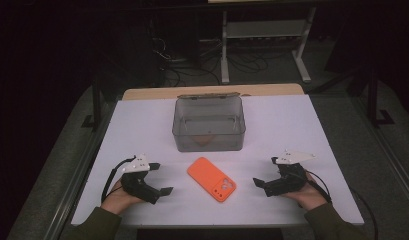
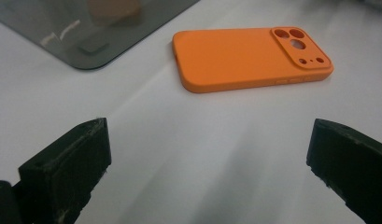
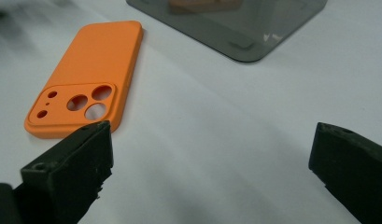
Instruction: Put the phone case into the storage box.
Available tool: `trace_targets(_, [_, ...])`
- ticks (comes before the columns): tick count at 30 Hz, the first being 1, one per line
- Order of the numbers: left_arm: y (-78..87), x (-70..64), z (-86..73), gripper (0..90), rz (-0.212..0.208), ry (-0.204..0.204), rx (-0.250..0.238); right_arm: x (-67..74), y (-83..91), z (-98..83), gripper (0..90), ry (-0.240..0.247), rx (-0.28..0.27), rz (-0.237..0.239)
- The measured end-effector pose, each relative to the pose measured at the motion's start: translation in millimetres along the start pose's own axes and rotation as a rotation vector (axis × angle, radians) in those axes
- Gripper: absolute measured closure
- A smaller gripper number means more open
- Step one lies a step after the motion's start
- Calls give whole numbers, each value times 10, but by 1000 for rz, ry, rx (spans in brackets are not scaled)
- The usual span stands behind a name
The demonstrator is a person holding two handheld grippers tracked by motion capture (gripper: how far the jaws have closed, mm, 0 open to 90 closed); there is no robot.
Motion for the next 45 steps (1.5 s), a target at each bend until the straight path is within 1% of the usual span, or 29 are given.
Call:
trace_targets(3, [6, 0, 2, 0, 2, 2, -4, -3, 2, 4, 0, -1, -3, 1])
trace_targets(8, [12, 8, 0, 0, -1, 13, -4, 10, -6, -11, 0, 11, 8, 2])
trace_targets(20, [0, 0, -6, 0, -5, 13, 4, 50, -3, 44, 0, 30, 12, 19])
trace_targets(23, [-2, -6, -7, 0, -2, 3, 6, 62, 0, 70, 0, 18, 10, 30])
trace_targets(28, [1, -6, -7, 0, 3, -2, 3, 61, -2, 127, 0, 5, 0, 40])
trace_targets(32, [1, -2, -5, 0, 5, 0, 0, 63, -22, 143, 0, 5, 16, 40])
trace_targets(45, [-7, -7, -6, 0, 6, 2, -1, 95, -76, 274, 0, 13, 9, 52])
Point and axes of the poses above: each handheld gripper's, and its own axes: y roughly backward along the jaws, z roughly out of its top, x roughly to its left, the point moved 7 cm from there along -y, roughly forward along the jaws
